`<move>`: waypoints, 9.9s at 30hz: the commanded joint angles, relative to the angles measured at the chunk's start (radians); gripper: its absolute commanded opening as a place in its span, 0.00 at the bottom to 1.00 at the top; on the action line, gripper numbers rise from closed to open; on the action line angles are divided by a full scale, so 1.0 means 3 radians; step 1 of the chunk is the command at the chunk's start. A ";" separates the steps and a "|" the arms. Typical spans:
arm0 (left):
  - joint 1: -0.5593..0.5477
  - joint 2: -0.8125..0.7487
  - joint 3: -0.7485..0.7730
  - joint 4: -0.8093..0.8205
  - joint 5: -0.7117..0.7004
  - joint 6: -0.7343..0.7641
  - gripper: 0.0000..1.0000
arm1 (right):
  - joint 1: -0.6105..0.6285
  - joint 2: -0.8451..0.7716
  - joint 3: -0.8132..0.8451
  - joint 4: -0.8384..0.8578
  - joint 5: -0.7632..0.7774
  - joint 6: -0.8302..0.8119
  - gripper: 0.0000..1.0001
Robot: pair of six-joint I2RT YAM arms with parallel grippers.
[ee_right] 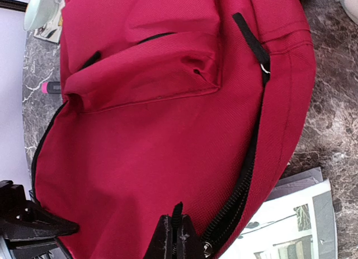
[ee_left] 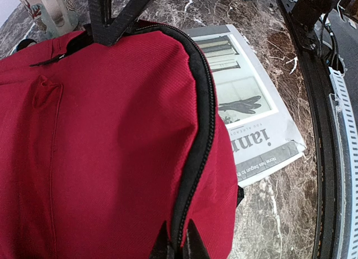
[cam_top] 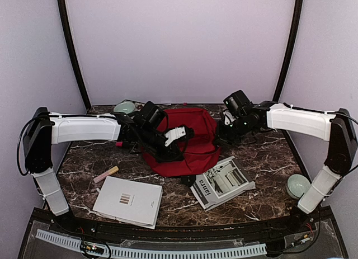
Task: Pack the student bag
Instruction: Unzip the largest pocket of the student bag, then grab the largest pocket of the student bag, then hold the largest pocket of the student bag, then unzip the largest pocket of the student bag.
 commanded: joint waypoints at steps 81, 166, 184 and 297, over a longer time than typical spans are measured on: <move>0.0003 -0.1398 -0.0362 -0.0190 -0.0443 -0.1897 0.91 | 0.0821 -0.1595 -0.0952 0.1110 0.0370 -0.1251 0.66; -0.0575 0.0160 0.1032 -0.1391 -0.0310 -0.4725 0.00 | 0.0709 -0.2531 -0.2034 0.1621 0.0954 -0.2032 0.90; -0.0575 -0.0109 0.1128 -0.2040 -0.0948 -0.4557 0.00 | 0.0734 -0.1996 -0.1841 0.1371 -0.0245 -0.3179 0.94; -0.0095 -0.0568 0.0682 -0.1661 -0.0526 -0.3929 0.00 | 0.1368 -0.0990 -0.1903 0.2521 0.0285 -0.3221 0.00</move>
